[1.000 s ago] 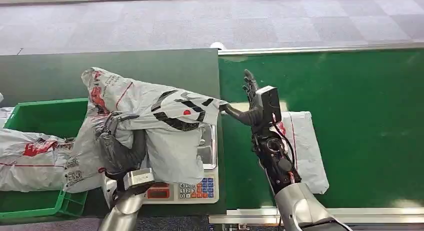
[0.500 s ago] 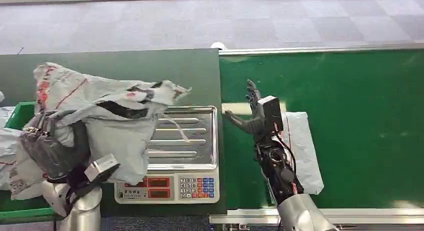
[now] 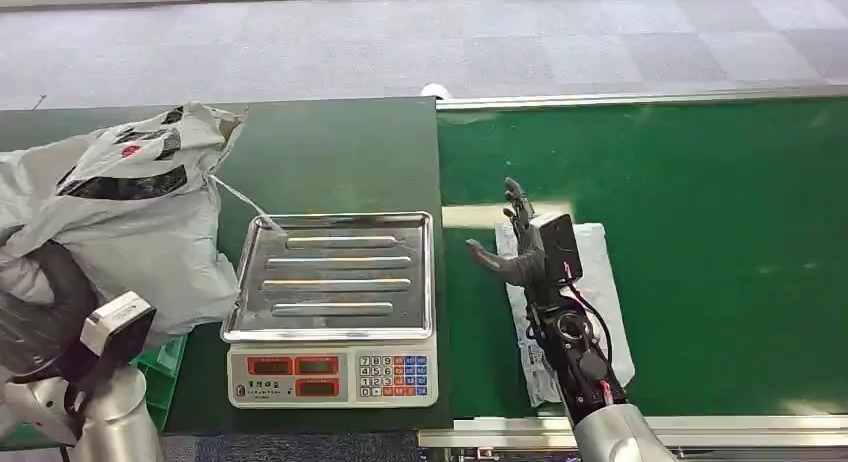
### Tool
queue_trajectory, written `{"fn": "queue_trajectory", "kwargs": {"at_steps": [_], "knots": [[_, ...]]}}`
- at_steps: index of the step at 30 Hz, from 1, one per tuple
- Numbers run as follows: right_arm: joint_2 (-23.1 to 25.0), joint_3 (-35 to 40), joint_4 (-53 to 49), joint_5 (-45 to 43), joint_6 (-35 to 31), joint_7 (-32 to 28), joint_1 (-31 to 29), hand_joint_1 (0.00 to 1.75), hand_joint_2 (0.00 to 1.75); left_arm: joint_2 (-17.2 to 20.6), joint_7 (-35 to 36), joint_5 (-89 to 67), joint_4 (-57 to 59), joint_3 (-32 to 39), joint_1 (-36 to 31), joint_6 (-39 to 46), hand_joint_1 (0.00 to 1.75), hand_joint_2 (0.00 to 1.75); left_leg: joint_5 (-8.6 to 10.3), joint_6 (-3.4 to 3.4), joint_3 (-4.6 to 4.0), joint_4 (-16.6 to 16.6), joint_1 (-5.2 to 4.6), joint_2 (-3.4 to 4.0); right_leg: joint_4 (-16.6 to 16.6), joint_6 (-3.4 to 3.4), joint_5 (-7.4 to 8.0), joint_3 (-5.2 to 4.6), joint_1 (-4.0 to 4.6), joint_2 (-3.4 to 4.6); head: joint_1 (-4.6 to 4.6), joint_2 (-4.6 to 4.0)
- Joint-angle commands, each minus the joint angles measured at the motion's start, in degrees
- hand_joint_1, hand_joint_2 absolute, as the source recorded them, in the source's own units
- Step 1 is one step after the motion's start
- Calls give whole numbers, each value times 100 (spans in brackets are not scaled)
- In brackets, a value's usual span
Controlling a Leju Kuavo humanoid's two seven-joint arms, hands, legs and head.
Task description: Moved the parcel from conveyor to table for the left to box.
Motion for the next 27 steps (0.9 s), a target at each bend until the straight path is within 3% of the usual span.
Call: {"fn": "queue_trajectory", "kwargs": {"at_steps": [1,3,7,11,15,17,20,23,27], "knots": [[-145,171,-190,18,-8,103,65,0,175,-79,-24,-1399,502,1221,-537,88,175,175,-4,0,7,2,8,0,-7,-4,0,12,8,5,0,0],[-147,160,-199,2,11,131,75,0,175,-79,-24,-1538,628,1347,-574,88,175,175,1,0,5,-3,1,-5,-4,-3,0,8,1,-1,-2,0],[-166,106,-375,106,25,239,157,0,175,-68,127,-2900,1771,2664,-996,88,175,175,3,-3,20,-13,4,-3,-14,-7,3,21,4,3,-2,0],[-166,106,-375,106,25,239,157,0,175,-68,127,-2900,1771,2664,-996,88,175,175,0,0,14,-8,0,2,-8,-3,1,13,-1,5,0,0],[-126,22,-441,225,39,358,150,0,175,499,1819,-3468,2215,1890,-538,88,175,175,-1,0,18,-11,5,-1,-15,-4,-1,18,6,3,0,0],[-139,-10,-514,271,50,388,191,0,175,703,2197,-3285,2208,1835,-385,88,175,175,-1,-2,20,-12,6,0,-16,-6,0,21,6,7,-2,0],[-164,-56,-612,289,52,407,276,0,175,651,1485,-2712,2073,2742,-582,88,175,175,-5,-6,9,-8,1,11,-6,-4,-1,5,1,14,-2,0],[-167,-97,-730,308,39,424,380,0,175,411,141,-2268,2050,4042,-1146,88,175,175,-8,-7,10,-5,6,8,-8,-5,-2,8,6,14,0,0],[-165,-98,-743,311,38,427,391,0,175,347,-24,-2228,1966,4198,-1206,88,175,175,-6,-6,3,-4,7,7,-6,-4,-1,3,8,13,-2,0]]}}
